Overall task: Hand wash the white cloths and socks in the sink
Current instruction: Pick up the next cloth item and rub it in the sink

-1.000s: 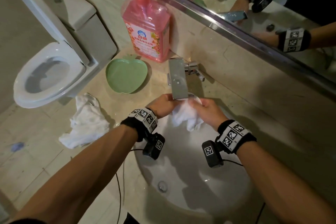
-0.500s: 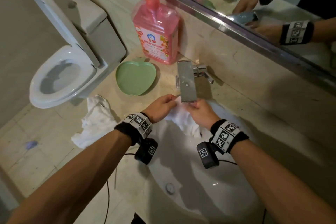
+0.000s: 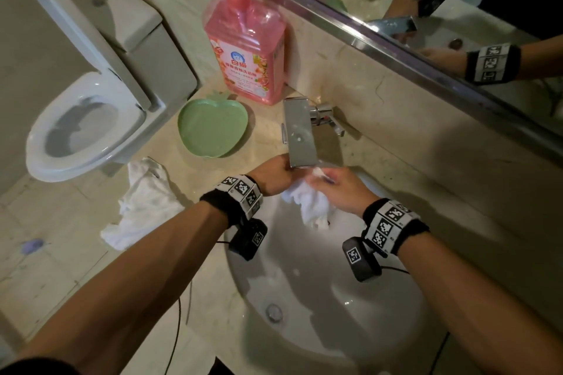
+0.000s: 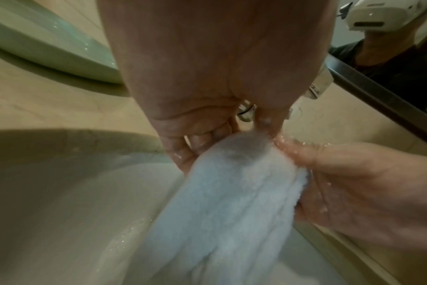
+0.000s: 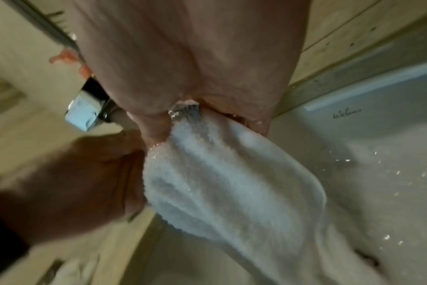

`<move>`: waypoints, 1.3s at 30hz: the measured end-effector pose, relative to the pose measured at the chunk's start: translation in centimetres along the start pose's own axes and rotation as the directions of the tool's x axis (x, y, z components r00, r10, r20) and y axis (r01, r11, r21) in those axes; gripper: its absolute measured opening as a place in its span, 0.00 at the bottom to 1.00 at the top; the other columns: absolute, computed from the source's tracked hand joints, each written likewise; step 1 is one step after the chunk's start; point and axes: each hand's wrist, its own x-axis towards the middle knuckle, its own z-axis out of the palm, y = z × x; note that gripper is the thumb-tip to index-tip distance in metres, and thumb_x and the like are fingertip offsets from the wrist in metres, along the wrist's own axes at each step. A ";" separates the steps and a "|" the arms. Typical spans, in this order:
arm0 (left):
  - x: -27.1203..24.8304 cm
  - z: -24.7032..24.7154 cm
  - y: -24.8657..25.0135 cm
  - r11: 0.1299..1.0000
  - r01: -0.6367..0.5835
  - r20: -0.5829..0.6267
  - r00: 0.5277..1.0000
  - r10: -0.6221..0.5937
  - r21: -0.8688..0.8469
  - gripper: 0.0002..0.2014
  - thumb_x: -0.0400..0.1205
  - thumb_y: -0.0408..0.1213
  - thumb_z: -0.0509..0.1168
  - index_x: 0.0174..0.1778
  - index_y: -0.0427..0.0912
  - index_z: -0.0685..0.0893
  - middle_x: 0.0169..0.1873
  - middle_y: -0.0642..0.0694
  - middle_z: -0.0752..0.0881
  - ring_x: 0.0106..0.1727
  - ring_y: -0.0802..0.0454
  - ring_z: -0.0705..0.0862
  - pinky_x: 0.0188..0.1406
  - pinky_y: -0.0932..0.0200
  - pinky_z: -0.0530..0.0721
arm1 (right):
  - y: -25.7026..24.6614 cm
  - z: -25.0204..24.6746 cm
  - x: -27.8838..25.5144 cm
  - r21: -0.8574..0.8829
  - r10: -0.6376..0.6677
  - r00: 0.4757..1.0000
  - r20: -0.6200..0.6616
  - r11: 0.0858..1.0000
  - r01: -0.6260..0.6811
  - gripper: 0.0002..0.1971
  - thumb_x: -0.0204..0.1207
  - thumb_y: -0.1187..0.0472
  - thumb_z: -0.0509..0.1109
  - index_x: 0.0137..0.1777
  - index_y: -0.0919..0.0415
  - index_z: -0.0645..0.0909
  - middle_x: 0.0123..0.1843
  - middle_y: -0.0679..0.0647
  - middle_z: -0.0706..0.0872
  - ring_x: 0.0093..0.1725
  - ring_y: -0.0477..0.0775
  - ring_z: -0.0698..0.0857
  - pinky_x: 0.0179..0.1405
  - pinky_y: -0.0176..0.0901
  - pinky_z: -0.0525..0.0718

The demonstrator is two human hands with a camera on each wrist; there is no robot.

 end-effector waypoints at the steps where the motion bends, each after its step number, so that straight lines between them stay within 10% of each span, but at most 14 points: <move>1: 0.0 -0.1 -0.2 1.000 0.019 -0.008 1.000 -0.019 -0.018 0.17 0.89 0.40 0.58 0.74 0.49 0.80 0.69 0.47 0.83 0.67 0.51 0.81 0.72 0.55 0.76 | -0.2 -0.1 0.2 0.038 0.018 1.000 -0.016 0.999 -0.018 0.28 0.71 0.34 0.68 0.51 0.61 0.88 0.46 0.60 0.91 0.45 0.56 0.87 0.49 0.51 0.83; 5: -0.9 -0.2 -1.7 0.997 0.073 0.021 0.997 -0.073 -0.031 0.14 0.89 0.34 0.56 0.67 0.49 0.81 0.60 0.50 0.85 0.60 0.54 0.82 0.59 0.69 0.78 | -0.6 -0.8 1.0 0.273 0.057 0.998 -0.039 0.961 -0.045 0.12 0.83 0.50 0.69 0.62 0.51 0.87 0.56 0.52 0.92 0.60 0.59 0.88 0.65 0.63 0.83; 8: -1.1 -0.4 -2.4 0.984 0.081 -0.024 0.997 -0.078 0.159 0.11 0.88 0.35 0.56 0.59 0.39 0.84 0.58 0.42 0.87 0.60 0.43 0.84 0.64 0.53 0.80 | -0.5 -0.7 1.2 0.245 0.087 0.996 0.002 0.966 -0.085 0.12 0.78 0.59 0.74 0.60 0.49 0.86 0.55 0.50 0.92 0.59 0.55 0.90 0.63 0.60 0.86; 13: -1.7 -0.7 -0.8 0.971 -0.009 -0.100 0.994 0.034 0.238 0.14 0.89 0.42 0.59 0.66 0.49 0.84 0.56 0.50 0.87 0.56 0.50 0.83 0.58 0.56 0.78 | -1.5 1.8 1.1 -0.112 -0.037 0.999 0.013 0.993 0.039 0.21 0.72 0.56 0.80 0.65 0.56 0.82 0.56 0.51 0.89 0.58 0.53 0.87 0.56 0.48 0.86; 20: -1.1 -1.6 -0.9 0.995 0.096 -0.071 0.993 -0.094 0.027 0.17 0.88 0.40 0.57 0.69 0.35 0.80 0.66 0.37 0.84 0.69 0.39 0.80 0.74 0.40 0.74 | -2.4 1.2 0.8 0.108 0.066 0.998 -0.014 0.992 -0.064 0.12 0.80 0.50 0.72 0.58 0.55 0.86 0.53 0.56 0.91 0.55 0.51 0.89 0.54 0.49 0.86; 25: -0.8 -0.2 -1.8 0.992 0.079 -0.018 0.997 -0.078 0.094 0.16 0.90 0.41 0.57 0.73 0.47 0.79 0.66 0.46 0.84 0.66 0.47 0.81 0.69 0.54 0.75 | -1.6 -0.8 0.0 0.395 0.179 0.977 -0.118 0.911 -0.119 0.03 0.81 0.57 0.72 0.53 0.49 0.84 0.55 0.54 0.88 0.60 0.61 0.87 0.59 0.55 0.85; 29: -0.6 0.2 -1.0 1.000 -0.009 -0.108 0.994 0.013 0.030 0.07 0.86 0.44 0.65 0.57 0.61 0.83 0.45 0.65 0.86 0.46 0.64 0.84 0.48 0.70 0.77 | -0.8 -1.2 -0.2 0.102 0.122 0.990 -0.071 0.988 -0.115 0.21 0.75 0.59 0.77 0.68 0.57 0.80 0.59 0.53 0.87 0.59 0.56 0.87 0.55 0.50 0.87; 34: -0.6 0.1 0.2 0.999 -0.037 -0.055 0.998 0.035 -0.027 0.11 0.85 0.44 0.68 0.62 0.49 0.87 0.59 0.49 0.88 0.61 0.51 0.86 0.68 0.48 0.81 | -1.6 0.0 -0.1 -0.086 -0.002 0.999 -0.037 0.996 -0.001 0.12 0.77 0.51 0.76 0.36 0.55 0.83 0.30 0.44 0.81 0.28 0.40 0.76 0.32 0.40 0.72; 36: -0.8 -0.3 0.2 0.990 -0.041 -0.009 0.999 0.041 -0.136 0.17 0.87 0.38 0.65 0.72 0.43 0.81 0.67 0.46 0.85 0.69 0.50 0.82 0.73 0.48 0.77 | -2.2 -0.1 -0.1 -0.011 -0.020 0.999 -0.033 1.000 0.020 0.08 0.79 0.49 0.74 0.51 0.51 0.89 0.42 0.39 0.87 0.39 0.34 0.83 0.41 0.35 0.78; 39: -1.2 -1.0 -1.5 0.997 0.057 -0.039 0.997 -0.059 -0.049 0.14 0.88 0.33 0.61 0.68 0.34 0.78 0.69 0.39 0.83 0.71 0.42 0.80 0.73 0.51 0.75 | -2.4 -0.4 0.4 0.273 0.072 0.995 -0.067 0.961 -0.051 0.16 0.82 0.53 0.71 0.68 0.55 0.84 0.61 0.52 0.90 0.63 0.53 0.87 0.66 0.57 0.83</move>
